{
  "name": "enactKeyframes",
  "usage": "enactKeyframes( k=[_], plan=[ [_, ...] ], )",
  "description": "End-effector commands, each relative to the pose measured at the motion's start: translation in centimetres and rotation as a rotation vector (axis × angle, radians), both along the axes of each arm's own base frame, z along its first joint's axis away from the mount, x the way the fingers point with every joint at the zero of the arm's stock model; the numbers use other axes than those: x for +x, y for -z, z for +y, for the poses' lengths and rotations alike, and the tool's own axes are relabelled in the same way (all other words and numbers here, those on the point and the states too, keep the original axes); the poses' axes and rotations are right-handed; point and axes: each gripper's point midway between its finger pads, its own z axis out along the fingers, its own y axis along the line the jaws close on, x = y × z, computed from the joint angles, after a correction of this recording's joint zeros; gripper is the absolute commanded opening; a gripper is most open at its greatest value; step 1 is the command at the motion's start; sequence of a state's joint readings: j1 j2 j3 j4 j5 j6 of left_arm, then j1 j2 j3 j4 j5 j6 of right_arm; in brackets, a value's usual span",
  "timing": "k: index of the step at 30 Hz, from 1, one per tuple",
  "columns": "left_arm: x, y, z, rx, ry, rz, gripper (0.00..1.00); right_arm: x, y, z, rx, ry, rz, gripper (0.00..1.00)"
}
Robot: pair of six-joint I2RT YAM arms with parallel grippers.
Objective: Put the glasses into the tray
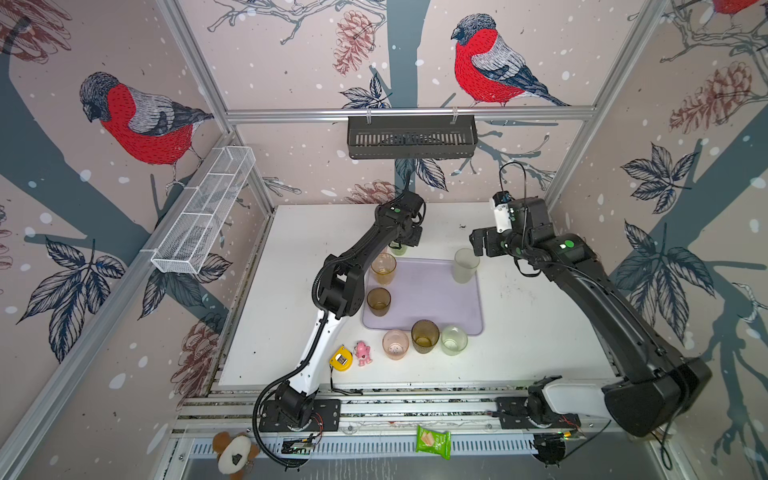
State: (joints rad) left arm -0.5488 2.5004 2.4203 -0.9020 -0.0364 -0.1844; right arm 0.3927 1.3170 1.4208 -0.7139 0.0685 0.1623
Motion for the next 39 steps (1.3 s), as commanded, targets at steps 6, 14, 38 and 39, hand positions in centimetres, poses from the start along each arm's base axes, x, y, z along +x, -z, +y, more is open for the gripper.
enactKeyframes(
  k=[6, 14, 38, 39],
  plan=[
    [0.4, 0.3, 0.3, 0.015, 0.001, -0.012, 0.29, 0.5, -0.8, 0.0, 0.006, 0.012, -0.027, 1.00],
    [0.4, 0.5, 0.4, 0.018, 0.001, -0.007, 0.28, 0.5, -0.9, -0.3, 0.006, 0.017, -0.030, 1.00],
    [0.2, 0.5, 0.5, 0.025, 0.003, -0.002, 0.21, 0.6, -1.3, -1.1, -0.003, 0.035, -0.049, 1.00],
    [0.2, 0.4, 0.6, 0.024, 0.002, -0.003, 0.21, 0.6, -1.3, -1.2, -0.001, 0.036, -0.051, 1.00]
  ],
)
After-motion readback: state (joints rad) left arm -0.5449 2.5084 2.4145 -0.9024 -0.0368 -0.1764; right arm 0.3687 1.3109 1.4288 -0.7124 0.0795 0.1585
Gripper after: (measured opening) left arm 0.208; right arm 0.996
